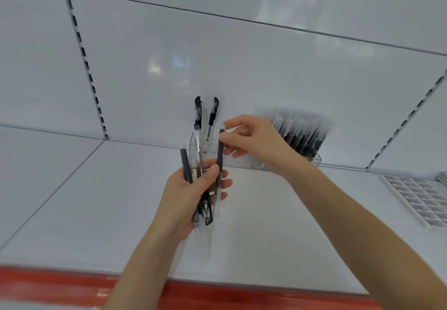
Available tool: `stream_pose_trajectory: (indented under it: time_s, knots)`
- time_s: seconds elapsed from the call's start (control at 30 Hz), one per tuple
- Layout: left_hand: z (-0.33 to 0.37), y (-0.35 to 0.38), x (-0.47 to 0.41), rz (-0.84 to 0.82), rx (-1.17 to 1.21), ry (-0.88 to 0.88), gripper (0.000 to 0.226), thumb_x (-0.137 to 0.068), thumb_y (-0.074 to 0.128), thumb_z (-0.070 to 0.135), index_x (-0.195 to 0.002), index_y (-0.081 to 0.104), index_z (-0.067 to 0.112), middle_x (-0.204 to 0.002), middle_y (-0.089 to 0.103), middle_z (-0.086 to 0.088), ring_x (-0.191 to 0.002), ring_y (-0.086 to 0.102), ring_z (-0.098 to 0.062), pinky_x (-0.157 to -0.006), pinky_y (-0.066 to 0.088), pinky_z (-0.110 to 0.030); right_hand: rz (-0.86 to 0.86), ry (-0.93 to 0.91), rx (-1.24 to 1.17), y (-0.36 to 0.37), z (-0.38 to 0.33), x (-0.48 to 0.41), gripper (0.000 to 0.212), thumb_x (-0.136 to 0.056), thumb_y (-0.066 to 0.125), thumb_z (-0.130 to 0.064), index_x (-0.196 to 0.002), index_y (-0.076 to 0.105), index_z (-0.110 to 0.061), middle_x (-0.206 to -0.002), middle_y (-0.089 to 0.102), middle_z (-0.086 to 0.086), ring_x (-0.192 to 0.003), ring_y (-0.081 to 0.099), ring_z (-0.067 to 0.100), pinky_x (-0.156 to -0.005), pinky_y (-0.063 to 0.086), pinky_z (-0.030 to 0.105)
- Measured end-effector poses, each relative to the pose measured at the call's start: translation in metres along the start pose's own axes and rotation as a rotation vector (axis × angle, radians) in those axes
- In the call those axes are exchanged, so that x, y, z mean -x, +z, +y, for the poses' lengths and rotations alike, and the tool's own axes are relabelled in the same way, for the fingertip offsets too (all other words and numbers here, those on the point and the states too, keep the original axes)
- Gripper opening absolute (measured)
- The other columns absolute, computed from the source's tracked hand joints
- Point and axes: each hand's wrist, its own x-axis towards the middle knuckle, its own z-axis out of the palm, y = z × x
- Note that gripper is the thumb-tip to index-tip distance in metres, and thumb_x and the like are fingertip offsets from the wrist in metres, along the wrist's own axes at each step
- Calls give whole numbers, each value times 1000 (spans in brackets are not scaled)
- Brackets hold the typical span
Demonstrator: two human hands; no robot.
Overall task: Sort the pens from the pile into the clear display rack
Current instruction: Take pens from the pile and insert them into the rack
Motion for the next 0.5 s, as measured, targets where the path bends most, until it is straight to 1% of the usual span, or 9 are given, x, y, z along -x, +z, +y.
stream_pose_trajectory:
  time_s: [0.13,0.17,0.2,0.23,0.27,0.33,0.37,0.43,0.5]
  knots:
    - [3,-6,5,-3,-36,8,12,-87,58,15,-95,64,9,-75,74,-8,-69,72,-19,-54,56,-25,175,94,-311,-8,4,-8,22,-85,61,-7,-106,54,-4,-74,68,7,-57,66,12,-57,54,19]
    - [4,-6,6,1,-49,14,13,-86,59,15,-96,64,8,-73,73,-8,-65,71,-18,-52,56,-25,205,110,-340,-10,6,-9,25,-86,61,-8,-109,53,-3,-76,68,8,-60,67,13,-58,54,20]
    - [5,-7,7,8,-59,20,13,-86,59,14,-96,64,7,-70,71,-8,-60,69,-16,-51,55,-24,230,107,-301,-10,10,-9,28,-86,62,-9,-111,52,-3,-80,68,7,-65,67,13,-61,55,21]
    - [5,-8,7,19,-62,26,13,-85,60,13,-95,64,6,-68,69,-8,-55,66,-14,-50,54,-24,259,71,-174,-10,15,-8,30,-86,62,-12,-114,52,-5,-87,67,5,-73,67,12,-67,55,21]
    - [6,-9,7,34,-61,32,12,-85,60,12,-94,64,4,-66,66,-8,-51,62,-12,-49,53,-23,298,-7,20,-9,20,-6,32,-86,62,-15,-116,53,-9,-95,65,1,-84,64,11,-76,53,21]
    - [6,-9,6,65,-61,37,13,-86,60,13,-92,64,3,-63,63,-6,-46,56,-9,-47,52,-23,360,-260,372,-6,29,2,29,-87,61,-19,-115,58,-14,-106,60,-6,-100,56,9,-90,43,21]
    - [6,-10,5,77,-60,36,14,-86,60,15,-91,64,3,-61,62,-5,-44,54,-9,-47,52,-22,341,-394,469,-3,32,7,26,-87,60,-22,-112,62,-14,-108,60,-5,-105,53,10,-94,40,22]
    - [6,-9,4,90,-50,31,16,-87,59,17,-91,64,3,-61,61,-4,-42,51,-8,-45,50,-21,191,-583,594,2,38,14,27,-87,56,-28,-107,67,-13,-109,65,0,-105,53,10,-94,38,21]
    - [6,-7,3,85,-52,25,20,-87,58,20,-91,64,2,-60,61,-4,-40,48,-7,-43,47,-20,51,-687,728,8,44,18,30,-86,53,-29,-107,67,-12,-104,68,2,-98,57,15,-89,40,21]
